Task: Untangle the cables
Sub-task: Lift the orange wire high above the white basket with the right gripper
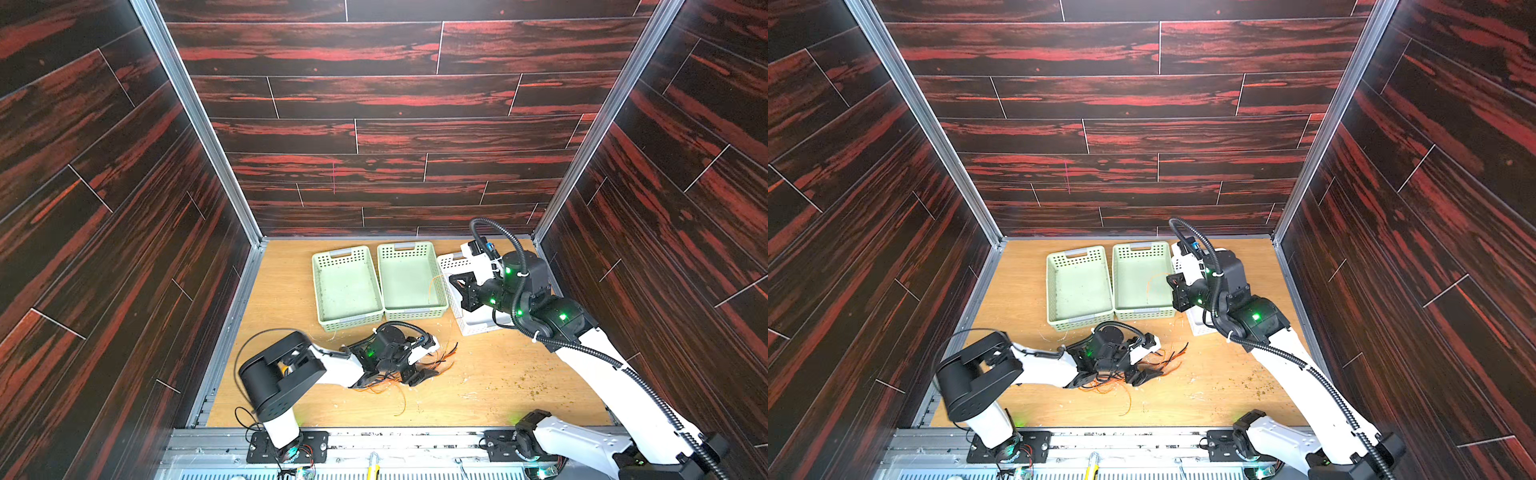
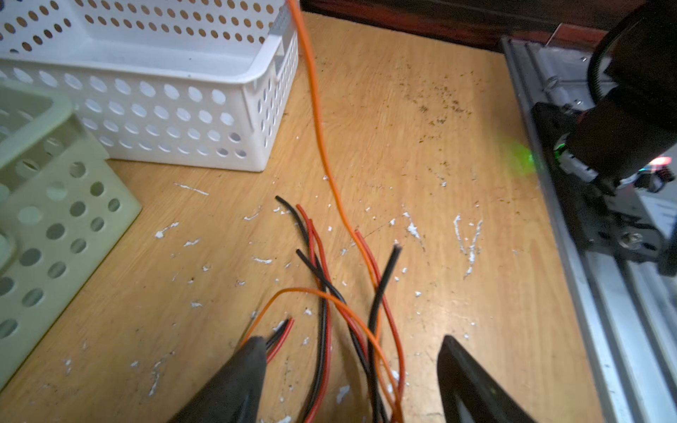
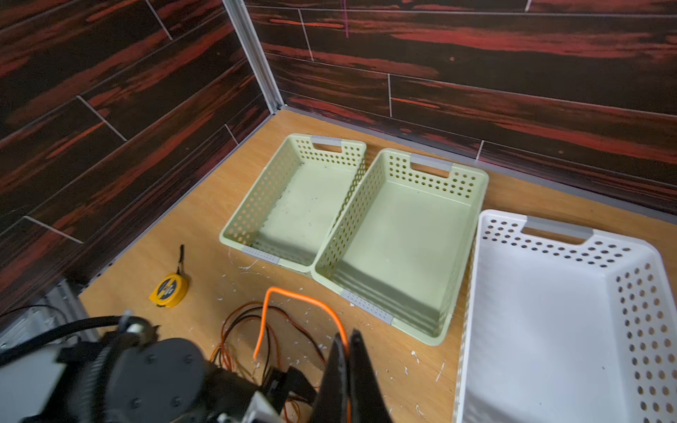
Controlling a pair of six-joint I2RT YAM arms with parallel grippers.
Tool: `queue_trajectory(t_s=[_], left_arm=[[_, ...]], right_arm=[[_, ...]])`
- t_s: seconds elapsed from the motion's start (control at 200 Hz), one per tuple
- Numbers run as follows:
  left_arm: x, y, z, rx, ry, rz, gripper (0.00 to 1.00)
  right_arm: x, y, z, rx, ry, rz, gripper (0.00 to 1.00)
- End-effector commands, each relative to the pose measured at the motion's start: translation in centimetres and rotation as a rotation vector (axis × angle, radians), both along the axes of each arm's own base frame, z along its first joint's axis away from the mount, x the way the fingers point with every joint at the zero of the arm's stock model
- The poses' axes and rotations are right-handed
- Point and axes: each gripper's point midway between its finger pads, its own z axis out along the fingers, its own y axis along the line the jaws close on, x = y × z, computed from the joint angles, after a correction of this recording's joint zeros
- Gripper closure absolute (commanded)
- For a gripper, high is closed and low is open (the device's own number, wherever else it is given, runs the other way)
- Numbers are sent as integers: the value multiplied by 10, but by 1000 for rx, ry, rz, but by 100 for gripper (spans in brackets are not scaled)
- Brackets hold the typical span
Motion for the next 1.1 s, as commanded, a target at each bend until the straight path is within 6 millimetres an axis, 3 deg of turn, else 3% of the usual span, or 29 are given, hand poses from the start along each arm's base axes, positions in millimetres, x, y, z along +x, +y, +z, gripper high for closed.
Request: queue_trajectory(t_s=[0.0,0.286,0.486,0.852,1.097], left_arm=[[9,-12,15,-35,-80,1,27],[7,-10,9,4,-96,-19,46],[3,1,-17,69,-74,-11,53],[3,10,-35,99,-53,25,59],[-3,20,-43,113,-41,34,61]], right_arm=[[-2,8,29,28,-63,53,100],[-5,8,96,51,-214,77,100],[-1,5,135,35,-309,67,100],[-1,-11,195,5,-456,9,100],[10,-38,243,-48,-544,-106,100]])
